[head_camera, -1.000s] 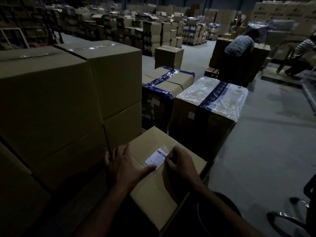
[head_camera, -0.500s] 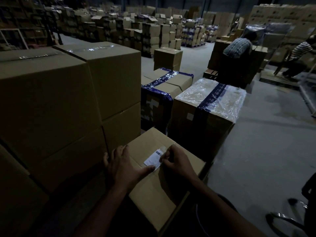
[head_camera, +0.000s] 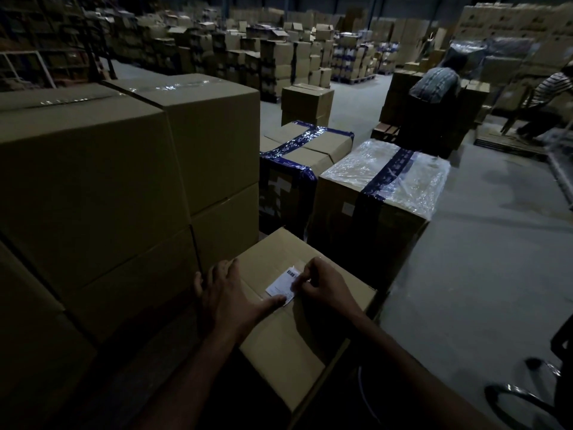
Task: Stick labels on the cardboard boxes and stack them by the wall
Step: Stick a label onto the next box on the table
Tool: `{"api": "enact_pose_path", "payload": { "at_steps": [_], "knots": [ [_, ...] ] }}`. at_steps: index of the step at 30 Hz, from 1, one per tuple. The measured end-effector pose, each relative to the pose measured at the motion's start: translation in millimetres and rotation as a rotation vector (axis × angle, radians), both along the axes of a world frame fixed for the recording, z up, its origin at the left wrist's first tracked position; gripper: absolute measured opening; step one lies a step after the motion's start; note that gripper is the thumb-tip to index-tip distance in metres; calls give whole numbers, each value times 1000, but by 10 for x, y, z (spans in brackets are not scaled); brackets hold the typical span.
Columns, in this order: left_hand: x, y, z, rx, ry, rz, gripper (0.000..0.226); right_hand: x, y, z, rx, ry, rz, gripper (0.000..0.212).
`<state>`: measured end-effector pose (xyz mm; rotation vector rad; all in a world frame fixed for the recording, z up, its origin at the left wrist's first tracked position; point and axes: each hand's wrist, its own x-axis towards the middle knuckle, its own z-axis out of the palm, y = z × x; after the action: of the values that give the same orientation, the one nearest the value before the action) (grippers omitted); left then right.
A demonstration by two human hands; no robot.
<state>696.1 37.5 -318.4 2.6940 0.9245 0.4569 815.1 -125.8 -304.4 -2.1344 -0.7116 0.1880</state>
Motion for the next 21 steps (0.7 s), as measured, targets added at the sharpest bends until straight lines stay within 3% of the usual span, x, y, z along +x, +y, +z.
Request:
{"api": "enact_pose_path", "payload": {
  "at_steps": [4,7,12,14,17,21],
  "knots": [
    [-5,-3,18,0,1,-4,140,-117,-101,-11,23,-26,-53,31],
    [-1,-5,31,-3,-4,-5,137,-390,-204,-140,-81,-190,-238,22],
    [-13,-10,13,-40,-56,54,102,-764,-204,-316,-106,-384,-377,17],
    [-106,8,26,-67,-34,116,99,-651,-202,-327,-56,-387,-317,15],
    [-335,84,48,-210,22,197,116,-377,-232,-247,-20,-372,-92,13],
    [-580,67,79,-379,50,166,119,19,-207,-51,-130,-329,187,25]
  ]
}}
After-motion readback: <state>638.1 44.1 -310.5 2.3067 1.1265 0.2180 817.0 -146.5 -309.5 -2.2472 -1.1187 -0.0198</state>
